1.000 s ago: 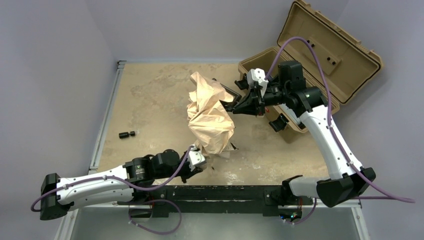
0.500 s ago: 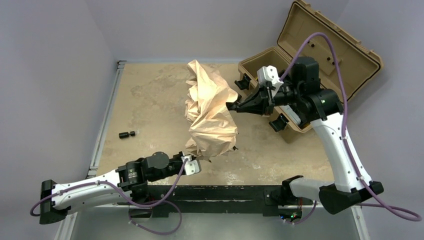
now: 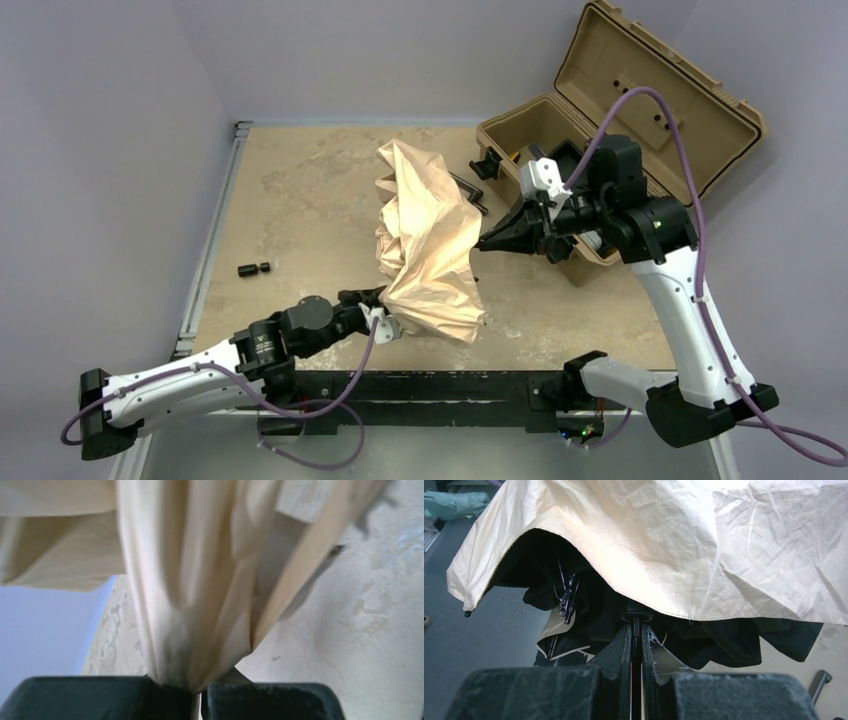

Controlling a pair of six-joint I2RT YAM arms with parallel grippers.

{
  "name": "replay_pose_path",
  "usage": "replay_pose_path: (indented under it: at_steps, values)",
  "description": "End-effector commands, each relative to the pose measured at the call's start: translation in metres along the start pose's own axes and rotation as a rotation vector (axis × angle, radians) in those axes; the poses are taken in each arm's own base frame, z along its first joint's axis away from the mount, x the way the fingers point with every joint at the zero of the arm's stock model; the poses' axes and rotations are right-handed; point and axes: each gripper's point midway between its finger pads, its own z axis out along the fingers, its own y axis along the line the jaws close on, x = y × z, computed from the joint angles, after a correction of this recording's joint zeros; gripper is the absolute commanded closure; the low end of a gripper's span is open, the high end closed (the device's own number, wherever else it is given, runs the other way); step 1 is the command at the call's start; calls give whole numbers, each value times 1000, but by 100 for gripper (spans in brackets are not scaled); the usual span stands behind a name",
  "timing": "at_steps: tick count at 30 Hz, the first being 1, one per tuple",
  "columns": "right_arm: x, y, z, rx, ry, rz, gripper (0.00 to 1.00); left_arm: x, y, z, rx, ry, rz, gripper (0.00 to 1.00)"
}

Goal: Put away the umbrella

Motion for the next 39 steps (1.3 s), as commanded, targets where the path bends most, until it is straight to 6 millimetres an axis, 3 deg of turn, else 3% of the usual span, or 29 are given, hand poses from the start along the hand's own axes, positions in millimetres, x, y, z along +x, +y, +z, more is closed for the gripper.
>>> replay_pose_path:
  at_steps: [1,8,14,20,23,32,34,39]
  values:
    - [11,15,3,-62,12,-27,100,-6,23,11,-94,-49,8,100]
    - [8,21,6,-130,-26,-68,100,-3,2,32,16,-76,-15,100]
    - [28,-13,11,-40,36,-69,100,-5,-11,43,54,-82,-138,100]
    - [18,-45,2,113,48,-111,100,-26,-10,16,22,-165,-592,63]
    - [22,-54,3,110,60,-103,100,-32,-14,1,37,-173,-791,54]
    - [22,-79,2,169,87,-141,100,-14,-11,-45,-95,16,-1362,33]
    - [16,-86,1,182,86,-171,100,-13,-13,-52,-125,52,-1513,26]
    - [-9,-102,-1,206,54,-265,100,-28,-21,-54,-61,13,-1794,23]
